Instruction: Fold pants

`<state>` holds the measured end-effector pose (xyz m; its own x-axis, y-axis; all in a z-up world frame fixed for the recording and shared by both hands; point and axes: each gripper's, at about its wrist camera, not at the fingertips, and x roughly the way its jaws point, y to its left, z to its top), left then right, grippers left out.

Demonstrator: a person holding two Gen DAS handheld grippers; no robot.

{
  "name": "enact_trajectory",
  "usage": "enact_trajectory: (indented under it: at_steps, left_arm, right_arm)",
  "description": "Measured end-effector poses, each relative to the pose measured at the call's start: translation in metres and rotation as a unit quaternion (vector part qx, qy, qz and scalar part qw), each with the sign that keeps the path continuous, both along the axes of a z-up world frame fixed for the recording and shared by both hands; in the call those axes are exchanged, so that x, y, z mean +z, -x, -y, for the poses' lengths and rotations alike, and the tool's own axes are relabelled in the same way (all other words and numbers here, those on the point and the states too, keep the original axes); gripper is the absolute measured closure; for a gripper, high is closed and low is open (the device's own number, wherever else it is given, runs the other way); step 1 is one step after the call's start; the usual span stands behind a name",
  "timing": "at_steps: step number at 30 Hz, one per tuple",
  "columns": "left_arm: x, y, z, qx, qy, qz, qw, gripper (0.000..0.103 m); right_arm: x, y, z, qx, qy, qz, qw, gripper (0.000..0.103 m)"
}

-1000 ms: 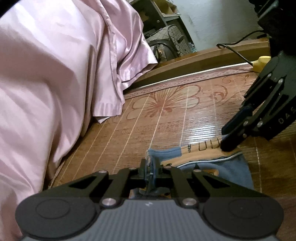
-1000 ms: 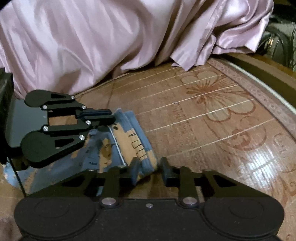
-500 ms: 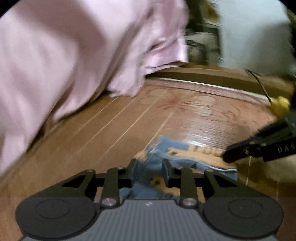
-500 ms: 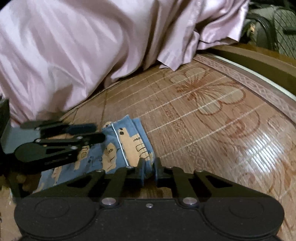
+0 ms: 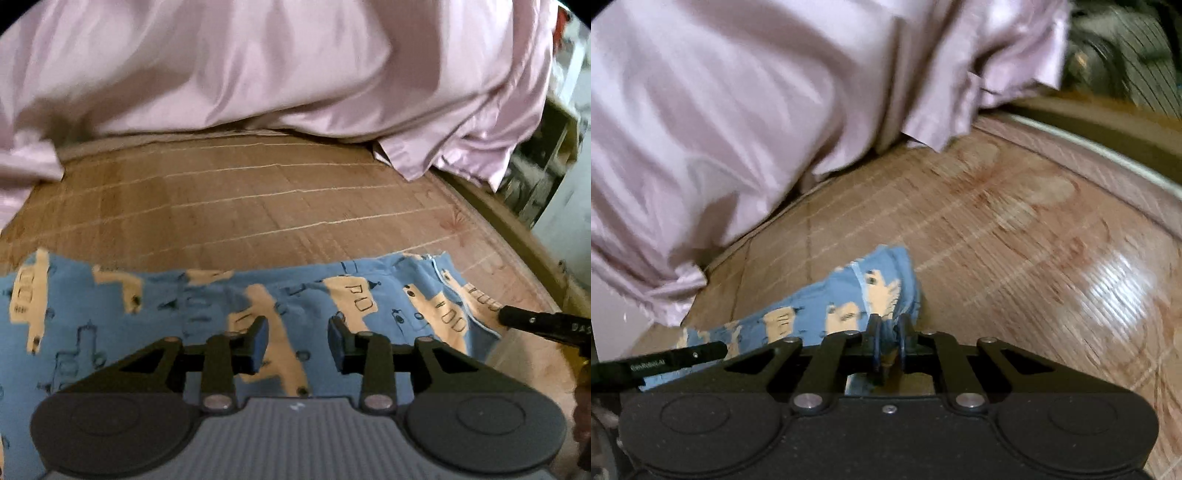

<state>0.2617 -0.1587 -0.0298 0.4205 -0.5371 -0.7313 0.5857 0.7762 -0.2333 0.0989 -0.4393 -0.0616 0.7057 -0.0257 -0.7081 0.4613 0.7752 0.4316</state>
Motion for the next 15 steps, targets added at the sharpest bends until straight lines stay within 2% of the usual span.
enact_trajectory:
  at_steps: [4,9,12,15]
  left_arm:
    - [0.004,-0.004,-0.032,0.0,0.027,-0.018,0.9995,0.063]
    - [0.006,-0.014,-0.076,0.01,0.077,-0.048,0.9958,0.063]
    - [0.008,-0.02,-0.099,0.031,0.092,-0.046,0.9942,0.063]
    - [0.005,-0.026,-0.121,0.046,0.105,-0.052,0.9921,0.063]
  right_arm:
    - [0.02,-0.017,-0.022,0.024,0.022,0.01,0.999,0.095]
    - [0.047,-0.048,-0.071,0.1,0.074,0.028,0.992,0.095]
    - [0.056,-0.068,-0.113,0.163,0.108,0.031,0.98,0.095]
    - [0.056,-0.08,-0.163,0.237,0.152,0.031,0.959,0.095]
